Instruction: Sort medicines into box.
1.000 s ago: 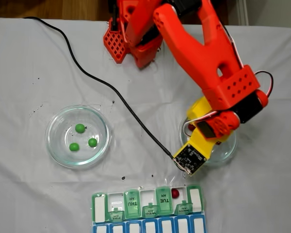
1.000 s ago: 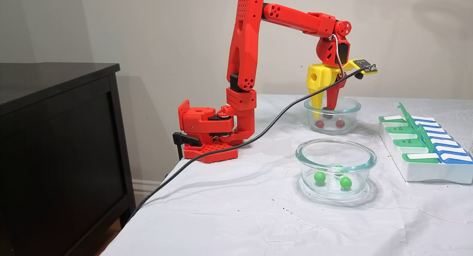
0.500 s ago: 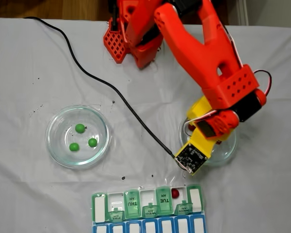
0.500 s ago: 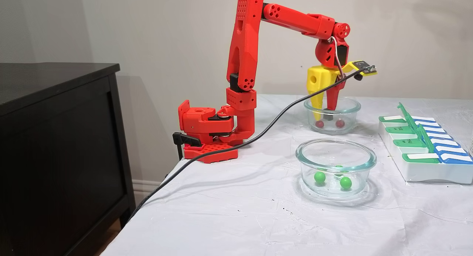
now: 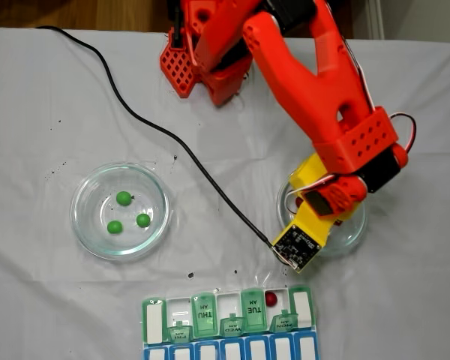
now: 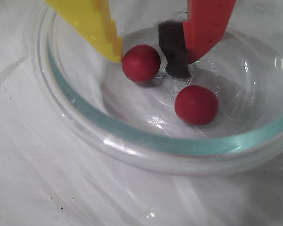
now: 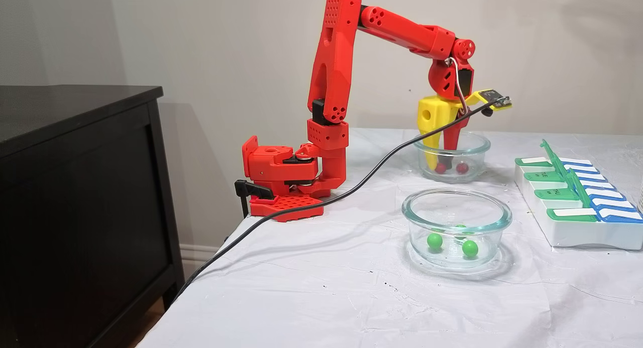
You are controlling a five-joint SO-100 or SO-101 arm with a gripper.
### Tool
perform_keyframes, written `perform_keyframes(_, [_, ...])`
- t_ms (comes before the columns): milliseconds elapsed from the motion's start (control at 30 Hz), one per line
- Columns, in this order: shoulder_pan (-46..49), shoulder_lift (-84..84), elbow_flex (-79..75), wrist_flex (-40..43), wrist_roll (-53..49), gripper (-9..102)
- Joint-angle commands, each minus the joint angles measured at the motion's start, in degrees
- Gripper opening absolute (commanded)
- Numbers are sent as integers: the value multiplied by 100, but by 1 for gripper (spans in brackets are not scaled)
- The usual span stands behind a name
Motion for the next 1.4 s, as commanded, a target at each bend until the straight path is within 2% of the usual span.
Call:
perform_keyframes(0, [0,114,-26,-79,9,16])
perform_keyframes(467, [176,53,-176,-281,-62,20])
perform_keyframes(1100, [237,-132,-378,-158,-185,19])
perform_keyframes(1367, [132,-176,-439,132,-141,20])
